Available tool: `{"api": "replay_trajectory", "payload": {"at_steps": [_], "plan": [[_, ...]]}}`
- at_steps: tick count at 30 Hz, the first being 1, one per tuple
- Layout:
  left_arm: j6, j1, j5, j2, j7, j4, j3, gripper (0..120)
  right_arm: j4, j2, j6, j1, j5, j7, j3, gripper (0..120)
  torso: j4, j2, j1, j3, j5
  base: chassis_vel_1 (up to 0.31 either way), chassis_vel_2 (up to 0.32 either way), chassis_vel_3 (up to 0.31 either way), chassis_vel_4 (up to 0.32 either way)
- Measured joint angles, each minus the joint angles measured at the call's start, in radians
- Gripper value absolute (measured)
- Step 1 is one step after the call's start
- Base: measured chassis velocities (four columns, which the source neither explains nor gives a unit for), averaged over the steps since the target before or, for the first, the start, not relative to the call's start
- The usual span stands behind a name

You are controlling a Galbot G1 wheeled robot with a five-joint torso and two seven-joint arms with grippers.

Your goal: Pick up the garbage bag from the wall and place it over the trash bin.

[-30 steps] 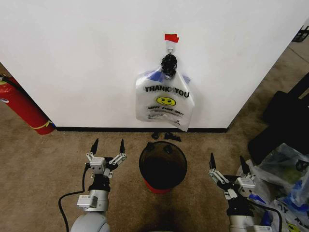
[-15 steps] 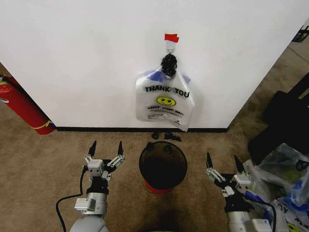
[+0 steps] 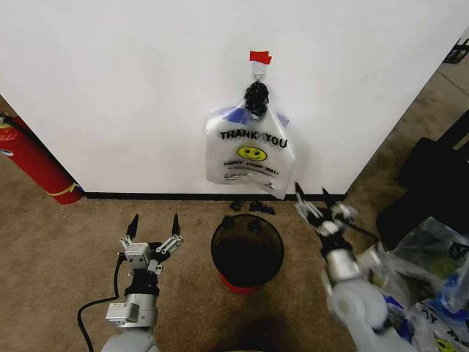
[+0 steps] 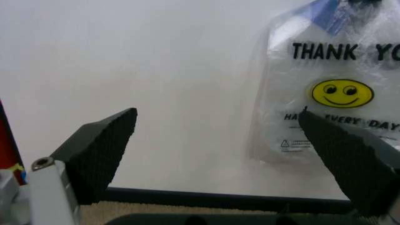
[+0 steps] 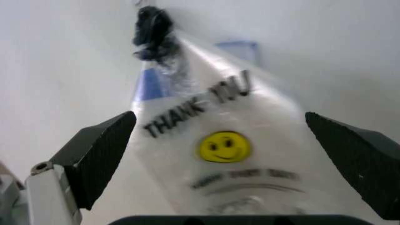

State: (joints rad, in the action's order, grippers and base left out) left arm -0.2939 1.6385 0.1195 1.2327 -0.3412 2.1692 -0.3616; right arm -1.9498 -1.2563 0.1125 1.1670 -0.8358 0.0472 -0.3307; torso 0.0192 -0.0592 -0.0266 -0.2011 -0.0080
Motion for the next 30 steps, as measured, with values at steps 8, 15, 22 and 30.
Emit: {"api": "replay_trajectory", "payload": {"at_steps": [8, 15, 22, 30], "plan": [[-0.002, 0.007, -0.002, 0.007, 0.0, 0.006, -0.025, 100, 0.128, -0.038, -0.008, -0.169, -0.064, 0.012, 0.096, 100, 0.0, 0.0, 0.0, 0.0, 0.0, 0.0, 0.0, 0.0, 0.0], [0.0, 0.005, -0.005, 0.015, 0.0, -0.002, -0.022, 100, 0.218, -0.067, -0.017, -0.286, -0.137, 0.036, 0.136, 100, 0.0002, 0.0, 0.0, 0.0, 0.0, 0.0, 0.0, 0.0, 0.0], [0.0, 0.01, -0.013, 0.018, 0.0, -0.003, -0.022, 100, 0.251, -0.083, -0.024, -0.361, -0.168, 0.039, 0.157, 100, 0.0001, 0.0, 0.0, 0.0, -0.0001, 0.0, 0.0, 0.0, 0.0], [-0.01, 0.019, -0.024, 0.026, 0.0, -0.008, -0.02, 100, 0.287, -0.118, -0.026, -0.442, -0.213, 0.032, 0.165, 99, 0.0, 0.0, 0.0, 0.0, 0.0001, 0.0, 0.0, 0.0, 0.0]]}}
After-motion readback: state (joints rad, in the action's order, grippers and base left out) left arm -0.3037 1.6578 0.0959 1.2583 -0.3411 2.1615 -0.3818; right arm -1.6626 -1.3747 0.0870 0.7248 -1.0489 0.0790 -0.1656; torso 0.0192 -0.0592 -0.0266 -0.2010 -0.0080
